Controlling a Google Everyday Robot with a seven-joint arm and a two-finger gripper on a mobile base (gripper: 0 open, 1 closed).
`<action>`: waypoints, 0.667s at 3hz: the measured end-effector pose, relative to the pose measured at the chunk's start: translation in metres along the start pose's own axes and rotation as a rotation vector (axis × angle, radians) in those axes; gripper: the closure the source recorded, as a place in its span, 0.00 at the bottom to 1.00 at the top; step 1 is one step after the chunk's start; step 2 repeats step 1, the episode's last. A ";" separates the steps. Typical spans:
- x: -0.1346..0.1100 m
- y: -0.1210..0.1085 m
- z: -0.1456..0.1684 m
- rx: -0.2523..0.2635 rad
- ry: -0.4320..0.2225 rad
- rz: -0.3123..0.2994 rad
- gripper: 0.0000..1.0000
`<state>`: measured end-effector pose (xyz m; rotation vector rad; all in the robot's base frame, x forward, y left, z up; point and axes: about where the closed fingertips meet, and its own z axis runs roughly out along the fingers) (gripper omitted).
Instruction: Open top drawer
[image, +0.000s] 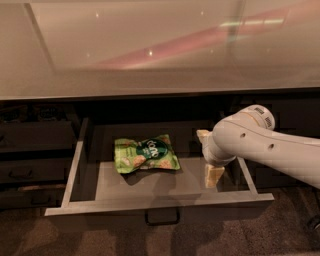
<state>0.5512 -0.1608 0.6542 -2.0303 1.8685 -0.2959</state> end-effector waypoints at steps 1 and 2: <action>0.000 0.000 0.000 0.000 0.000 0.000 0.00; 0.000 0.000 0.000 0.000 0.000 0.000 0.00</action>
Offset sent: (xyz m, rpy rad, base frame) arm 0.0000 0.0000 0.0000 0.0000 0.0000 0.0000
